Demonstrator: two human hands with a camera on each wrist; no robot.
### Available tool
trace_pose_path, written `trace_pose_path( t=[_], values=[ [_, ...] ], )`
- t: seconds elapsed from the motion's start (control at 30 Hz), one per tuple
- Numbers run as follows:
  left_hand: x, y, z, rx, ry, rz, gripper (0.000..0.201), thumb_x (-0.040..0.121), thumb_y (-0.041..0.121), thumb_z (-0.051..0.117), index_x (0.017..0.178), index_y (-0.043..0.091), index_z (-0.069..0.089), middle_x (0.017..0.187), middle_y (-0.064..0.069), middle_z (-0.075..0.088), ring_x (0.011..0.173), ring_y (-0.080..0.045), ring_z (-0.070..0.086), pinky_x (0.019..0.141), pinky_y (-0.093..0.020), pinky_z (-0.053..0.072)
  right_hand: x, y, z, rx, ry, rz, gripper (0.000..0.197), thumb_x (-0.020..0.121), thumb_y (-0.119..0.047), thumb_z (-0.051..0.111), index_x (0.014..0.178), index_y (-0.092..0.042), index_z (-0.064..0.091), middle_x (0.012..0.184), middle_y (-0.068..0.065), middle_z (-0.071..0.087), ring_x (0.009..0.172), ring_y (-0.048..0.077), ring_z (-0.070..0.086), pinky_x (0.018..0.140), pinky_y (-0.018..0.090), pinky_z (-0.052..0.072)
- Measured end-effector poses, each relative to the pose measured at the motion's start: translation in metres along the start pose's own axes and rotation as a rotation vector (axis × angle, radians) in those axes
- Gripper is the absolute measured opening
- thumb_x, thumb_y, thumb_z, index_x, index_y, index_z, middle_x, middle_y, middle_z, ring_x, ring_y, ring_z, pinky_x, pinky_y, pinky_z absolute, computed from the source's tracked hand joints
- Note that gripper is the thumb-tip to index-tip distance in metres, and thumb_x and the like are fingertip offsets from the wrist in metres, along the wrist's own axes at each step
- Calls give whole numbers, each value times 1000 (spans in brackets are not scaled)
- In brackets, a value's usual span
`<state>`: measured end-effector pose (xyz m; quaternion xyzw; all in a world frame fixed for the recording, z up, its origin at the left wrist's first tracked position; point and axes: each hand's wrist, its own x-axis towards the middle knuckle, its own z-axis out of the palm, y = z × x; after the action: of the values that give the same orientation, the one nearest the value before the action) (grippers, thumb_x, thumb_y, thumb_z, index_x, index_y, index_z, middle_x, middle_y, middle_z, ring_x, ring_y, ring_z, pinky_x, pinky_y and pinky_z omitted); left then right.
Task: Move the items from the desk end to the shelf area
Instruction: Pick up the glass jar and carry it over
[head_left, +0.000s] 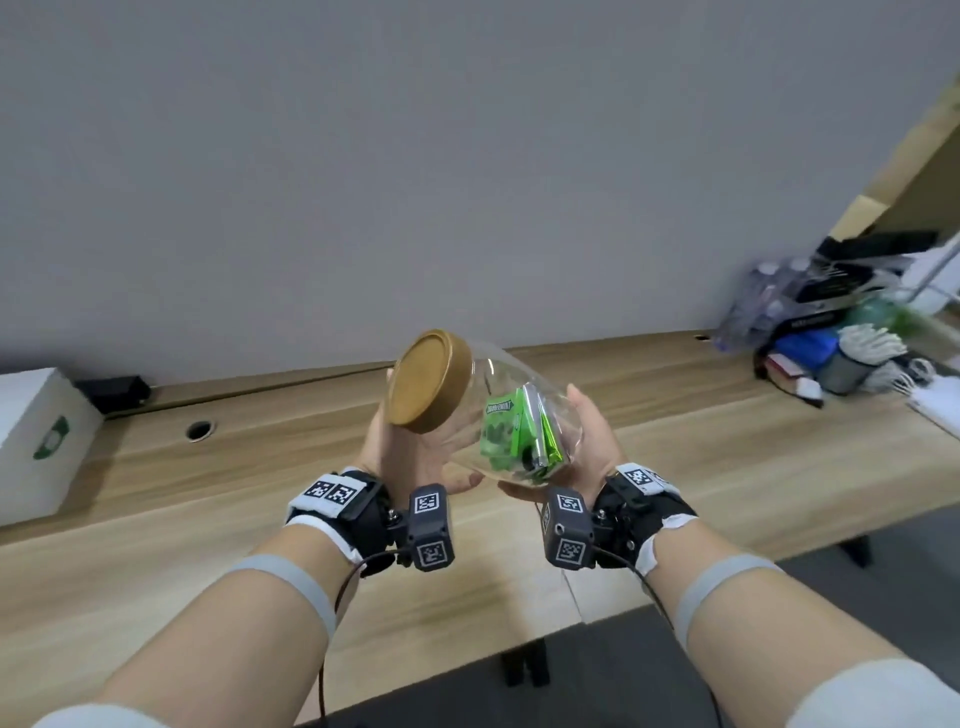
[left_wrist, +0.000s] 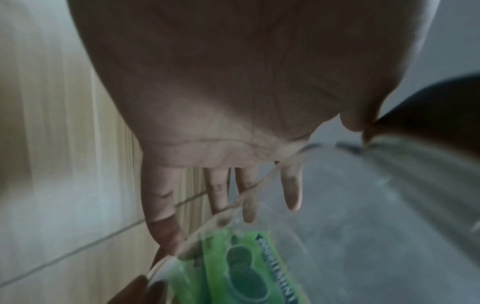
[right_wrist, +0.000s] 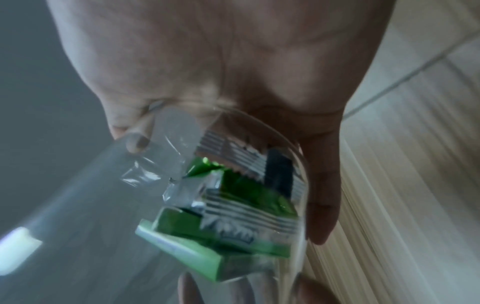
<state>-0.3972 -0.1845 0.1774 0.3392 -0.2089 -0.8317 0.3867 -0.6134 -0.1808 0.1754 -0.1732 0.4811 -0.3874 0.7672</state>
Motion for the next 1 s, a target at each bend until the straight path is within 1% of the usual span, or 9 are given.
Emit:
trace_pose_path(
  t=[0.07, 0.17, 0.3, 0.43, 0.6, 0.67, 0.8, 0.9, 1.0],
  values=[
    [38, -21, 34, 39, -194, -73, 79, 92, 75, 23, 125, 20, 70, 139, -13, 60, 126, -37, 58, 111, -65, 28, -6, -18, -42, 4, -15, -11, 80, 85, -77, 41, 121, -9, 63, 111, 30, 69, 112, 46, 61, 104, 60, 42],
    [92, -54, 92, -51, -454, -140, 92, 87, 80, 19, 144, 15, 52, 152, -17, 45, 140, -45, 39, 113, -72, -10, -7, -54, -120, -50, 59, -4, 78, 84, -80, 39, 126, -17, 58, 118, 23, 64, 105, 44, 65, 83, 57, 55],
    [175, -105, 149, -27, -124, -163, 91, 74, 74, 57, 144, 18, 46, 148, -20, 49, 132, -55, 44, 103, -84, 14, -8, -112, -220, -225, 242, -48, 86, 74, -87, 41, 128, -22, 59, 116, 24, 63, 93, 45, 70, 72, 60, 58],
    [230, -140, 211, -65, 25, -99, 73, 80, 64, 52, 136, 17, 53, 144, -17, 54, 132, -45, 49, 106, -77, 25, -24, -165, -279, -297, 286, -109, 63, 87, -75, 42, 130, -30, 49, 112, 10, 59, 82, 31, 68, 56, 42, 58],
    [282, -147, 251, 23, 124, -67, 72, 84, 67, 44, 137, 20, 51, 132, -14, 65, 125, -44, 56, 97, -78, 35, -8, -200, -318, -278, 222, -105, 80, 63, -78, 68, 129, -45, 40, 140, 9, 47, 112, 41, 59, 76, 62, 57],
    [298, -148, 256, 24, 139, -90, 77, 80, 70, 52, 136, 17, 52, 134, -19, 62, 124, -49, 54, 94, -79, 37, 8, -208, -328, -296, 222, -104, 90, 59, -80, 68, 136, -47, 36, 145, 6, 43, 119, 39, 55, 78, 61, 56],
    [341, -153, 251, -52, 163, -97, 97, 58, 62, 79, 137, 14, 50, 136, -29, 55, 117, -56, 56, 90, -79, 40, 55, -224, -353, -545, 252, -128, 104, 56, -94, 50, 146, -52, 21, 162, -1, 24, 142, 32, 35, 107, 64, 38],
    [384, -156, 254, -62, 273, -63, 66, 87, 64, 50, 119, 6, 58, 130, -31, 55, 104, -42, 62, 76, -57, 58, 88, -239, -374, -695, 266, -116, 89, 68, -90, 42, 147, -53, 21, 162, 0, 22, 144, 34, 30, 110, 65, 33],
    [428, -154, 256, -38, 334, -87, 70, 94, 68, 31, 114, 6, 55, 127, -24, 53, 101, -36, 57, 63, -36, 51, 105, -262, -379, -762, 245, -126, 83, 81, -79, 44, 152, -45, 18, 164, 0, 18, 147, 29, 25, 115, 62, 27]
  ],
)
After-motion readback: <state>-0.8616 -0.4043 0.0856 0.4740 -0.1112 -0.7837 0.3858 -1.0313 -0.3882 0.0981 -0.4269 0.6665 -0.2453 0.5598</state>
